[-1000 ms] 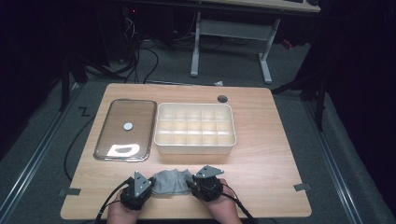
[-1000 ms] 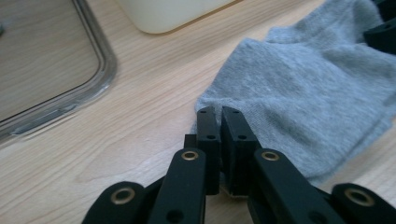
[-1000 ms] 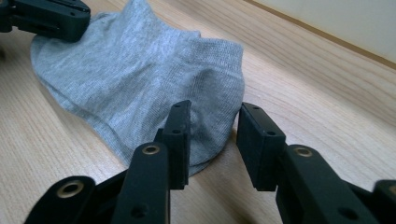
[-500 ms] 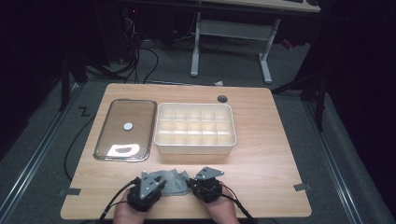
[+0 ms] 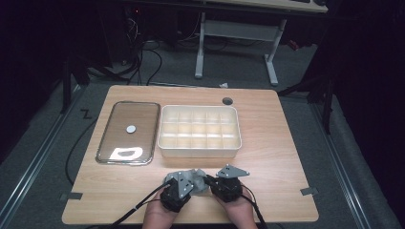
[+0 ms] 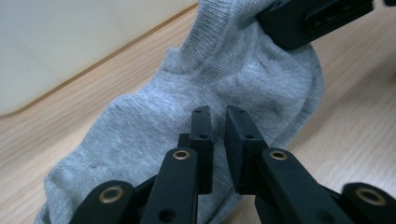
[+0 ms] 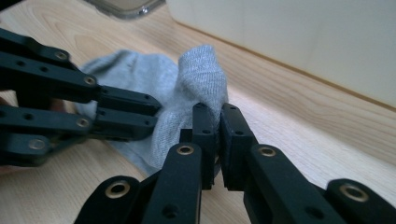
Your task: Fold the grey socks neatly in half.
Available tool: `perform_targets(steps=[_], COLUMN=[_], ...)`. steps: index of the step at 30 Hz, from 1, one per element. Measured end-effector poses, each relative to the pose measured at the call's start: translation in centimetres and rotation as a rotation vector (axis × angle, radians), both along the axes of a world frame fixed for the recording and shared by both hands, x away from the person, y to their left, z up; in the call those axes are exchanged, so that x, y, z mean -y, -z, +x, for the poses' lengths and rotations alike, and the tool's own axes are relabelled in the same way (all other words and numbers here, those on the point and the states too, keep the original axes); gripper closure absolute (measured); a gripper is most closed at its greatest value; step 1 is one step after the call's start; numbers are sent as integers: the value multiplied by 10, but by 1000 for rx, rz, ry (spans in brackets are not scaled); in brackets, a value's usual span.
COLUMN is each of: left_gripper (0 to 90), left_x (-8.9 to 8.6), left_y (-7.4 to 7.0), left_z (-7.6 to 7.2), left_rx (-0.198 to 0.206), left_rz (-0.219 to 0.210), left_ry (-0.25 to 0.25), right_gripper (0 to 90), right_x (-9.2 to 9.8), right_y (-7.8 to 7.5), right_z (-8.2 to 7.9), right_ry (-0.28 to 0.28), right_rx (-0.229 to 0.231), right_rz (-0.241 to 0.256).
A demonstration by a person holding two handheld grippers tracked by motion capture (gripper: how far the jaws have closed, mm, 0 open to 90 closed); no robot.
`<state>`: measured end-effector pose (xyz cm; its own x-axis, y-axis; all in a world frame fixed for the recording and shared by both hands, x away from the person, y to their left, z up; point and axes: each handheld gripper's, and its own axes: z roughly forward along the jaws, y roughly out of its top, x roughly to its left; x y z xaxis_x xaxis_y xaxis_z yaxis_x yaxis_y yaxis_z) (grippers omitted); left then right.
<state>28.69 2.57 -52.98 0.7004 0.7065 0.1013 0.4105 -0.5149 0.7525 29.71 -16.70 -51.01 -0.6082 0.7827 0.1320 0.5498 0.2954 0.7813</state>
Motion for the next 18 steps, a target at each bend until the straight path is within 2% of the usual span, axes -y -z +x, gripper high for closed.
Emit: perform_targets(steps=[6, 8, 10, 12, 14, 15, 18], left_gripper=[803, 769, 800, 816, 822, 822, 823], left_x=[5, 1, -7, -12, -12, -8, -4], left_y=[-1, -6, -12, -16, -16, -11, -7], left_z=[2, 2, 7, 14, 17, 23, 24], left_rx=[-19, -11, 4, -19, -27, -48, -58], left_rz=[-14, -36, -72, -101, -105, -94, -91], left_ry=[1, 7, -25, -46, -50, -44, -35], right_gripper=[864, 864, 864, 863, 864, 863, 863], right_x=[5, 6, 7, 9, 9, 9, 8], right_y=[-2, -5, -6, -6, -6, -5, -3], right_z=[-3, -4, -4, -4, -4, -4, -4], right_ry=[11, 5, 4, 7, 4, -2, -6], right_rx=[1, 13, 16, 10, 8, 3, -6], right_rz=[30, 23, 27, 27, 32, 30, 31])
